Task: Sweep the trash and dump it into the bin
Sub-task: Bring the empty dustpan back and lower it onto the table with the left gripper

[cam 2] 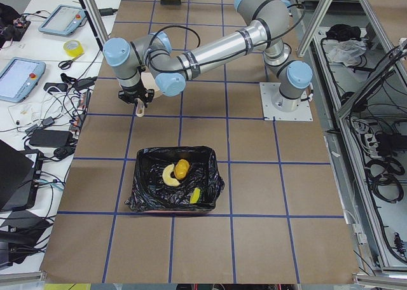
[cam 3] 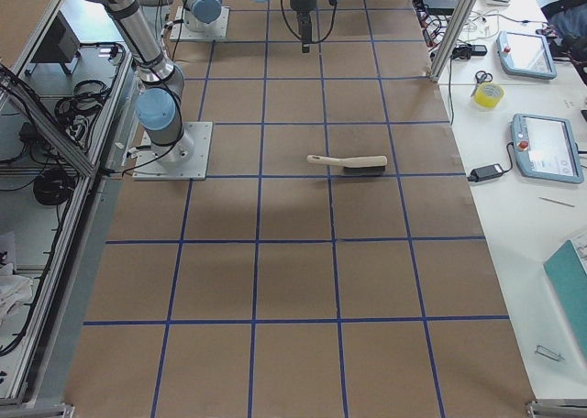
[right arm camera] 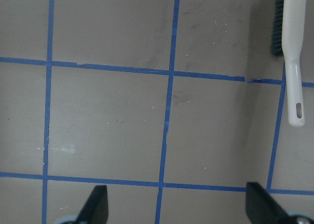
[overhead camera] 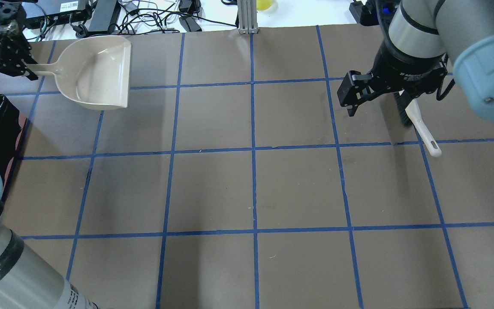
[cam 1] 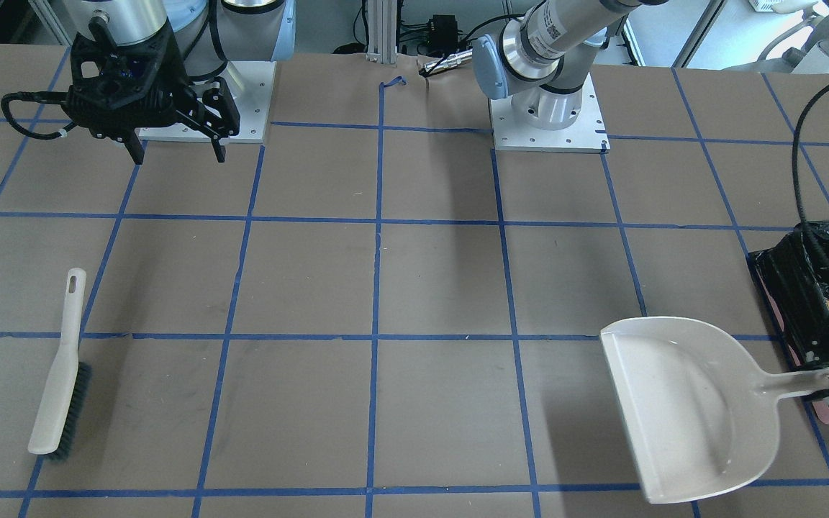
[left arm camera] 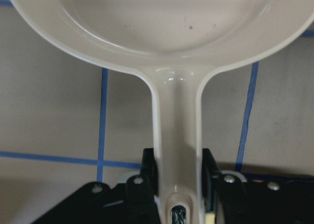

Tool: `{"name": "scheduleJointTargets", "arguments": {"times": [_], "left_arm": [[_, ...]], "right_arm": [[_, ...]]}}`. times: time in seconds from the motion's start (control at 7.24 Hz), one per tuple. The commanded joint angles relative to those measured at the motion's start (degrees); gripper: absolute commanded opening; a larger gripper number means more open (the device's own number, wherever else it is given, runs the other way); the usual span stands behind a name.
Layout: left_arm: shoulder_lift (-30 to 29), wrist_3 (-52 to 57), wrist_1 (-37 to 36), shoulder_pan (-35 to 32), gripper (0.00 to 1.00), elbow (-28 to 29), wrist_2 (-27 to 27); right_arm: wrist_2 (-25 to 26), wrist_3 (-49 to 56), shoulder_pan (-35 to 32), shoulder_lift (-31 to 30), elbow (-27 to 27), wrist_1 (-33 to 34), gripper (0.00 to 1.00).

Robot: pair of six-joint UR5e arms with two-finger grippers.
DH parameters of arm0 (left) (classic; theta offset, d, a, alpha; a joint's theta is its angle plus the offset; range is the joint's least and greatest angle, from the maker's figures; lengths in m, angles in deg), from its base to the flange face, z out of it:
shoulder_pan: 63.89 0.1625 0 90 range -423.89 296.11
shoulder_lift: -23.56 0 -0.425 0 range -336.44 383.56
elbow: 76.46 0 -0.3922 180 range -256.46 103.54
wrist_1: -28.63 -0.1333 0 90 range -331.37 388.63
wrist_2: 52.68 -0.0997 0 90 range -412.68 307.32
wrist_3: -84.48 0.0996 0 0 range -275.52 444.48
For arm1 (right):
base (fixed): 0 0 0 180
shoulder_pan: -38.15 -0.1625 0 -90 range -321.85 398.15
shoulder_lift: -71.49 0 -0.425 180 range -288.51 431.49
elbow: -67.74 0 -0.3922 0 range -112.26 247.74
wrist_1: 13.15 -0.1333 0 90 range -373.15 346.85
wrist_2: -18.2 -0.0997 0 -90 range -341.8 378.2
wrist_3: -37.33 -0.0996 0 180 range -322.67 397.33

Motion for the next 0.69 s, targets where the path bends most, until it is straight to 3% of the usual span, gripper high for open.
{"name": "scheduleJointTargets", "arguments": {"times": [0.0,0.55], "left_arm": [[-1.92,-2.83,-0.35,-5.76,0.00,-1.51,-0.08],[-3.33,-5.99,-12.19,-9.99,0.00,-9.32,-0.17]], "right_arm": [[0.24,0.50,-0.31,0.24,0.10,0.68,1.00],[0.33,0.94,5.12,0.16,0.10,0.25,1.00]]}}
